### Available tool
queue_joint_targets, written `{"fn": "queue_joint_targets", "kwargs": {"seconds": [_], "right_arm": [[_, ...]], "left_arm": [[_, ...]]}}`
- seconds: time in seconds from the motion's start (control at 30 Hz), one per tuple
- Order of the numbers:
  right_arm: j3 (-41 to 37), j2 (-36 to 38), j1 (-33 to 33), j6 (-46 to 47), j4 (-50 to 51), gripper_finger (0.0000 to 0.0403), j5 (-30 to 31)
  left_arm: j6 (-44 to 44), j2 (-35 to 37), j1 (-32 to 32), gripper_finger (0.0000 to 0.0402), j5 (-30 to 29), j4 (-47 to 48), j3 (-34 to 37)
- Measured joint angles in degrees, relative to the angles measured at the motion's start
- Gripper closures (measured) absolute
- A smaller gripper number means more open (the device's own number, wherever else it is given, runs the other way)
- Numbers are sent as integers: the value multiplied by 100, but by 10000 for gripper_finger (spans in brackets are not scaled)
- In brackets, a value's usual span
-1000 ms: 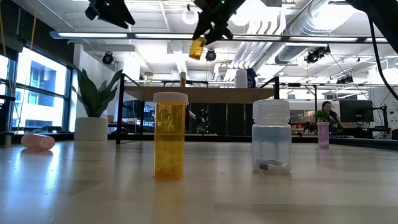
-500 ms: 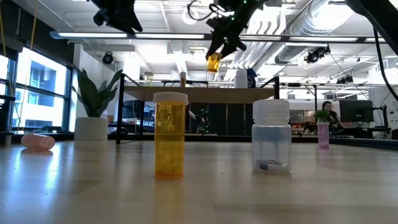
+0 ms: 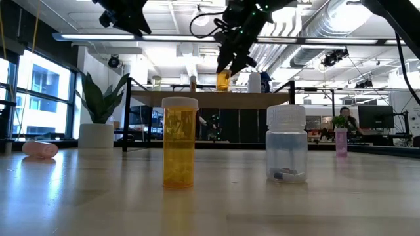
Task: Pick and place medicine bottles onto shelf by color
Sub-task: Put the large orange pill bottle on the shelf
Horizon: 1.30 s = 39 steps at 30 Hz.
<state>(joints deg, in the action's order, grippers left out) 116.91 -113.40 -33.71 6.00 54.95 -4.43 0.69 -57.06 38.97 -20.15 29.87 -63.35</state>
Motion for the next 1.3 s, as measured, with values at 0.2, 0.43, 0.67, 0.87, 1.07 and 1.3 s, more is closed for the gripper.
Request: {"fn": "queue_joint_targets", "kwargs": {"seconds": [0.2,0.43,0.67,0.87,1.07,1.3], "right_arm": [[-261,-9,74,-2,-44,208,21],[-309,-15,76,-4,97,208,149],[-309,-15,76,-4,292,208,161],[-309,-15,76,-25,285,206,162],[-309,-15,79,-113,285,176,164],[-271,-15,79,-101,268,147,163]], "left_arm": [[-2,0,13,193,1,2,0],[0,0,12,193,1,2,0],[0,2,12,193,43,5,0],[0,2,12,193,45,12,0],[-31,2,12,193,325,37,0],[-51,4,-1,193,540,55,0]]}}
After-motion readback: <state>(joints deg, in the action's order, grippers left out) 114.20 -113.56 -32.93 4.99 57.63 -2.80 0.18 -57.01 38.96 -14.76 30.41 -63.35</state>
